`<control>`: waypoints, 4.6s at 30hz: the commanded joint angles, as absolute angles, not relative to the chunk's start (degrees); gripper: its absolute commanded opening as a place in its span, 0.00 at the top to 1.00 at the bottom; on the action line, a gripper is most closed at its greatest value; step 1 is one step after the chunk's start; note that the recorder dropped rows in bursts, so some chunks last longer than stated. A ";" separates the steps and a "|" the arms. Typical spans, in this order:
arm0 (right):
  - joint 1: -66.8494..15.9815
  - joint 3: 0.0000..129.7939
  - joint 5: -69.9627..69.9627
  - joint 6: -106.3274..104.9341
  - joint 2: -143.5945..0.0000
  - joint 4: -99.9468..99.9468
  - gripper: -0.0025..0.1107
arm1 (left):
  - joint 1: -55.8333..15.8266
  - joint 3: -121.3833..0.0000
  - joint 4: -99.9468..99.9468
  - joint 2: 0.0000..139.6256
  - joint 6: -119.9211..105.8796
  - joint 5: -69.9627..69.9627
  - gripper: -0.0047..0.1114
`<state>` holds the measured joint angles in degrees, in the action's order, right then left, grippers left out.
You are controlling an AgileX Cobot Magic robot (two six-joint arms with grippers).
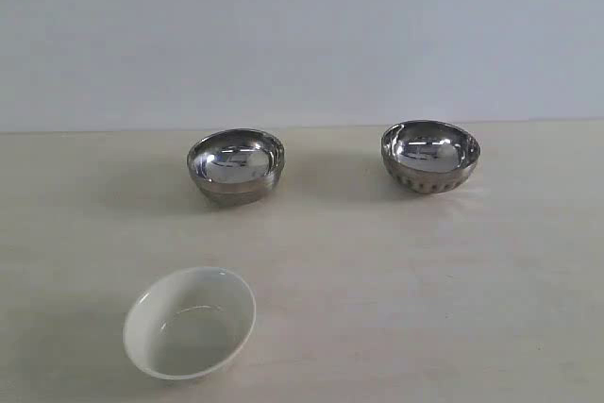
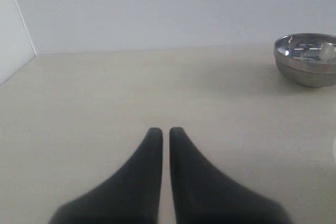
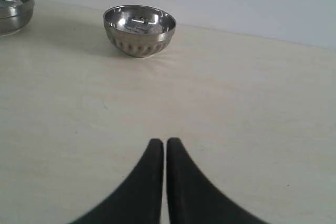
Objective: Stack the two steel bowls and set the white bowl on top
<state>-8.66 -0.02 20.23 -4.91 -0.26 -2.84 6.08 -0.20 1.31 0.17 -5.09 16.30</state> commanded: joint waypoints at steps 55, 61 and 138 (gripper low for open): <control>-8.57 27.74 -5.52 24.13 -20.35 -7.59 0.34 | 6.11 0.00 1.47 0.00 -4.44 16.33 0.92; -8.93 39.17 2.73 23.59 -37.31 -7.59 0.20 | 6.11 0.00 1.47 0.00 -4.44 16.33 0.92; -34.41 104.20 10.17 28.00 -136.71 7.08 0.23 | 6.11 0.00 1.47 0.00 -4.44 16.33 0.92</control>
<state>-34.40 103.81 11.02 27.90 -136.77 6.95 6.08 -0.20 1.31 0.17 -5.09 16.30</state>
